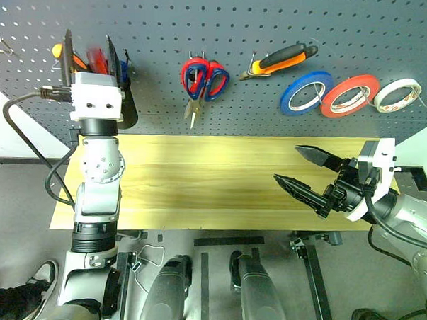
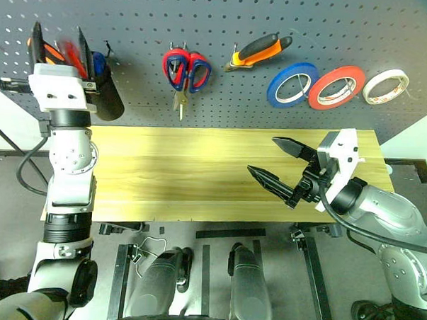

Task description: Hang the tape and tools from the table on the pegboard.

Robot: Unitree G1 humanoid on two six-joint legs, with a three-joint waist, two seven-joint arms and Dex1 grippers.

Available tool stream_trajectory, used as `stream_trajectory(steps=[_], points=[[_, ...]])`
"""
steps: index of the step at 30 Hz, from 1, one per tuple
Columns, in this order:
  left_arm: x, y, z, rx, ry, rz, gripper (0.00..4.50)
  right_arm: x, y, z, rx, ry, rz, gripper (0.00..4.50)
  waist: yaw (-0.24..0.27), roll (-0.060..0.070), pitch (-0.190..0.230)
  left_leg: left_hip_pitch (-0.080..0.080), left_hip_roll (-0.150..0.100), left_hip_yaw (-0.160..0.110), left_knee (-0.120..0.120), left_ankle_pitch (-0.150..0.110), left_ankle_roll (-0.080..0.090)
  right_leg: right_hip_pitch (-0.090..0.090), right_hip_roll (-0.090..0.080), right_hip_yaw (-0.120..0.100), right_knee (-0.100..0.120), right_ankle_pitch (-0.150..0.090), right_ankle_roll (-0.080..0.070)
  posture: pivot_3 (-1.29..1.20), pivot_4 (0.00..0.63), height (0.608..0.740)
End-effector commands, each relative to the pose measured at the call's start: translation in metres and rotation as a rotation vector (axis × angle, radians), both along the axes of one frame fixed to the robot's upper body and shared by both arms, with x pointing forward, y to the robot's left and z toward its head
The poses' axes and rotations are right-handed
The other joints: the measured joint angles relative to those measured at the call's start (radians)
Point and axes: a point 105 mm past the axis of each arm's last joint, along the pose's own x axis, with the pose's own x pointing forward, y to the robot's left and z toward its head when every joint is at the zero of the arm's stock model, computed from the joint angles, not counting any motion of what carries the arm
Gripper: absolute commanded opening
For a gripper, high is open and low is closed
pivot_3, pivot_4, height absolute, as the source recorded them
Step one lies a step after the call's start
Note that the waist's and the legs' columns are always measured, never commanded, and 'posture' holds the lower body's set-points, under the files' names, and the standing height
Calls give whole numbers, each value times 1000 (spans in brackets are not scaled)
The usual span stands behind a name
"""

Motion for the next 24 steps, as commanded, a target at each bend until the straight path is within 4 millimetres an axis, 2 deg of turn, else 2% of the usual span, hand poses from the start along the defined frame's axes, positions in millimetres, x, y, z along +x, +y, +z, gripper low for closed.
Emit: stream_trajectory(steps=[1, 2, 6, 8, 11, 14, 16, 19, 20, 22, 24], points=[[-13, -2, 15, -9, -97, -25, 4074, -4, 2, 10, -12, -49, 12, 4500, 0, 0, 0, 0, 0, 0, 0, 0, 0, 0, 0, 0, 0, 0, 0, -33, 294, 740], [-13, -5, 17, 2, -107, -37, 4419, -4, 2, 10, -12, -50, 13, 4500, 0, 0, 0, 0, 0, 0, 0, 0, 0, 0, 0, 0, 0, 0, 0, -31, 292, 740], [-14, -17, 25, 27, -124, -100, 4464, 0, 3, 8, -12, -52, 14, 4500, 2, -1, -1, 0, 0, 0, 0, 0, 0, 0, 0, 0, 0, 0, 0, -18, 272, 740], [-15, -21, 31, 9, -128, -142, 4464, 2, 5, 6, -10, -61, 18, 4500, 3, -2, -5, 0, 0, 0, 0, 0, 0, 0, 0, 0, 0, 0, 0, -1, 240, 740], [-18, -40, 38, 36, -112, -265, 4464, 8, 8, 9, 0, -92, 22, 4500, 4, -3, -17, 0, 0, 0, 0, 3, -5, 0, 1, 0, 0, 0, 0, 15, 200, 740], [-17, -72, 34, 100, -13, -469, 4464, 13, 11, 11, 9, -122, 28, 4500, 8, -4, -43, -1, 0, 1, 0, 3, -6, 0, 1, 0, -1, 0, 0, 31, 159, 740], [-20, -105, 19, 213, 107, -651, 4464, 16, 13, 12, 20, -138, 30, 4500, 18, -4, -67, -1, -1, 1, 0, 3, -6, 0, 1, 0, -2, 0, 0, 38, 132, 740], [-37, -135, 1, 338, 185, -849, 4464, 13, 20, 7, 17, -140, 54, 4500, 26, 0, -96, 1, -1, 2, -1, 3, -6, 2, 2, 0, -2, 0, 0, 39, 106, 740], [-43, -144, -9, 365, 228, -931, 4464, 12, 22, 4, 26, -134, 64, 4500, 28, 0, -107, 2, -1, 2, -1, 3, -6, 2, 2, 1, -2, 0, 0, 32, 79, 740], [-48, -150, -35, 352, 367, -1063, 4464, 7, 27, -4, 27, -120, 70, 4500, 28, 1, -132, 6, -1, 3, -3, 4, -7, 5, 3, 2, -2, 0, 0, 29, 56, 740], [-51, -150, -61, 302, 525, -1166, 4464, 5, 25, -12, 51, -97, 42, 4500, 27, 4, -156, 16, 0, 4, -6, 2, -4, 15, 4, 3, -6, 0, 0, 23, 29, 740]])
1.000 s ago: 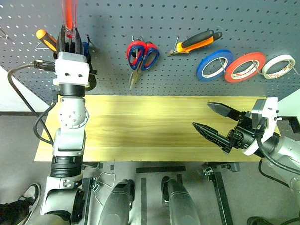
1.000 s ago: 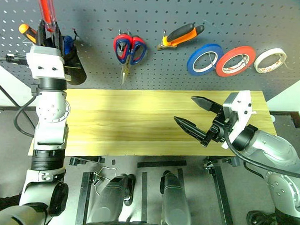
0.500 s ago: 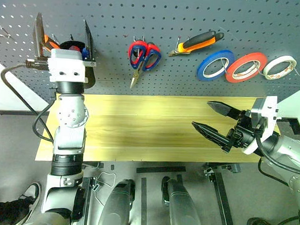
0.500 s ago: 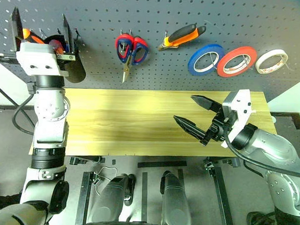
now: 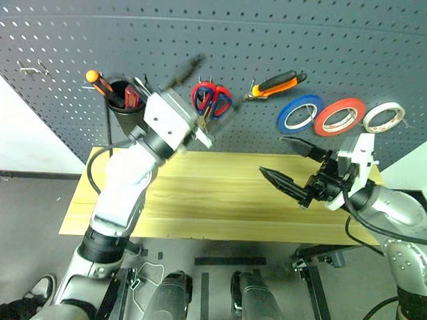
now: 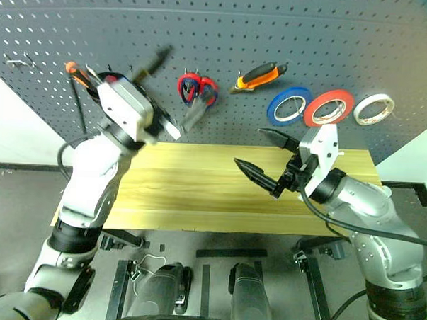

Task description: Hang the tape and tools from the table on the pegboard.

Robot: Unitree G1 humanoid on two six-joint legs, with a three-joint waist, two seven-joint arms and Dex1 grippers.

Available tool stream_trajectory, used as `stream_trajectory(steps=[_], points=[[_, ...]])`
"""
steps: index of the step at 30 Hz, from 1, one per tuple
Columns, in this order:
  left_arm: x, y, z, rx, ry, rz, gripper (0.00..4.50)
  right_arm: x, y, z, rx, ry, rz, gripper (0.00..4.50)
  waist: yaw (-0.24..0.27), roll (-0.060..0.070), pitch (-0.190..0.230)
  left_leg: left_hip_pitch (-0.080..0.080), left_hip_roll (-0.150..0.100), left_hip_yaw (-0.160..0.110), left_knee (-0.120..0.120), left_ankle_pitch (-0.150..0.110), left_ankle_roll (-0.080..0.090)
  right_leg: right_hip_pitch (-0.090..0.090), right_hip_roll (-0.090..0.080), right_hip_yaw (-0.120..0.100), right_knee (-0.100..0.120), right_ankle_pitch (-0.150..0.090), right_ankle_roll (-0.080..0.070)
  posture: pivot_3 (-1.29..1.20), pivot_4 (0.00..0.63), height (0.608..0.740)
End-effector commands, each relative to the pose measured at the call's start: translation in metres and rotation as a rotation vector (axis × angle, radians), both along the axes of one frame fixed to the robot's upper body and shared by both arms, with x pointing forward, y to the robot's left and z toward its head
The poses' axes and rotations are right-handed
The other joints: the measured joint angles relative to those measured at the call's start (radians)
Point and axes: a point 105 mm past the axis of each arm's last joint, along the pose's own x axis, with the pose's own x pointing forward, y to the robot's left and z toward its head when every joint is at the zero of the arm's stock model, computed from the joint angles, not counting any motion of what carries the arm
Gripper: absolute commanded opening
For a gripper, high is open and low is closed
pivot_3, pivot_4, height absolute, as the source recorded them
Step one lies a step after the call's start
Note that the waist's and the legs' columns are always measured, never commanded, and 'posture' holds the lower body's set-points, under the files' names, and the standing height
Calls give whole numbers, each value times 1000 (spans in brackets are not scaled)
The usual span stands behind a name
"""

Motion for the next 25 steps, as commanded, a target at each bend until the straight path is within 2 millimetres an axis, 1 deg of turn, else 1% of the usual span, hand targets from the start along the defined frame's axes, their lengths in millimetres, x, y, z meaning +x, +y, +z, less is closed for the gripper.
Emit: stream_trajectory(steps=[1, 2, 3, 4, 5, 6, 7, 8, 10, 12, 13, 14, 16, 17, 18, 19, 22, 25], points=[[-7, 3, -25, -19, 203, -106, 4464, -7, -1, -5, 16, -24, -38, 4500, -1, 2, -23, 2, 0, 0, 0, -2, 3, 2, 0, 1, 0, 0, 0, 24, 21, 740], [0, 11, -39, -38, 296, -81, 4464, -8, -4, -14, 14, -13, -70, 4500, -1, 2, -36, 4, 0, 1, 0, -2, 4, 3, 1, 2, 1, 0, 0, 22, 12, 740], [7, 18, -51, -37, 340, -34, 4464, -7, -8, -21, 30, -5, -113, 4500, 0, 2, -46, 7, 0, 2, 0, -2, 4, 5, 2, 2, 1, 0, 0, 24, 0, 740], [13, 25, -65, -44, 392, -3, 4464, -4, -15, -30, 55, 13, -186, 4500, 0, 3, -55, 14, 0, 2, 0, -2, 4, 12, 3, 3, 1, 0, 0, 27, 0, 740], [17, 32, -85, -38, 453, 36, 4464, -3, -20, -42, 67, 40, -247, 4500, -1, 4, -60, 23, 0, 2, -1, -3, 5, 23, 5, 3, -2, 0, 0, 33, 0, 740], [19, 37, -107, -82, 566, 19, 4464, -5, -25, -60, 73, 86, -304, 4500, -3, 8, -72, 32, 2, 2, -2, -3, 5, 32, 7, 3, -6, 0, -1, 33, 0, 740], [20, 43, -124, -111, 640, 45, 4464, -8, -28, -74, 64, 119, -336, 4500, -4, 9, -83, 37, 6, 2, -3, -4, 5, 39, 11, 2, -15, -1, -7, 36, 0, 740], [19, 48, -140, -111, 682, 82, 4464, -15, -27, -88, 52, 147, -339, 4500, -4, 10, -89, 40, 7, 2, -5, -4, 5, 42, 12, 3, -17, 0, -7, 43, 0, 740], [18, 54, -156, -75, 694, 132, 4464, -22, -25, -100, 46, 168, -340, 4500, -5, 11, -92, 48, 8, 4, -6, -4, 5, 48, 12, 5, -16, -2, -5, 43, 0, 740], [10, 55, -175, -62, 765, 113, 4464, -25, -30, -116, 52, 203, -399, 4500, -5, 12, -94, 50, 9, 4, -6, -4, 5, 48, 13, 8, -15, -1, -5, 51, 0, 740], [5, 60, -190, -28, 797, 130, 4464, -28, -31, -125, 57, 222, -417, 4500, -5, 12, -96, 50, 9, 4, -6, -4, 5, 46, 14, 11, -14, -1, -6, 50, 0, 740], [-1, 66, -209, 10, 839, 143, 4464, -32, -34, -143, 52, 292, -444, 4500, -4, 12, -105, 50, 9, 5, -6, -4, 5, 45, 14, 12, -14, -1, -6, 45, 0, 740], [-11, 75, -234, 52, 904, 161, 4464, -40, -37, -167, 63, 383, -469, 4500, -4, 12, -118, 50, 8, 8, -11, -4, 5, 43, 15, 15, -14, -1, -6, 42, 0, 740], [-16, 77, -240, 47, 939, 149, 4464, -42, -43, -176, 50, 399, -509, 4500, -4, 13, -121, 50, 8, 11, -15, -4, 5, 41, 15, 18, -14, -2, -6, 45, 0, 740], [-19, 78, -243, 43, 944, 142, 4464, -44, -47, -183, 36, 417, -534, 4500, -3, 13, -122, 51, 8, 12, -15, -4, 5, 40, 15, 19, -13, -3, -7, 45, 0, 740], [-19, 81, -246, 31, 952, 160, 4464, -47, -50, -187, 29, 416, -547, 4500, -2, 14, -122, 50, 8, 13, -15, -4, 6, 38, 15, 20, -13, -2, -8, 45, 0, 740], [-25, 79, -252, -15, 983, 145, 4464, -45, -66, -190, 58, 402, -592, 4500, 0, 13, -123, 48, 7, 15, -15, -4, 6, 35, 14, 22, -13, -1, -9, 48, 0, 740], [-24, 70, -251, -32, 978, 116, 4464, -39, -67, -191, 84, 390, -589, 4500, -1, 12, -125, 50, 7, 16, -15, -5, 7, 37, 13, 24, -13, -4, -4, 53, 0, 740]])
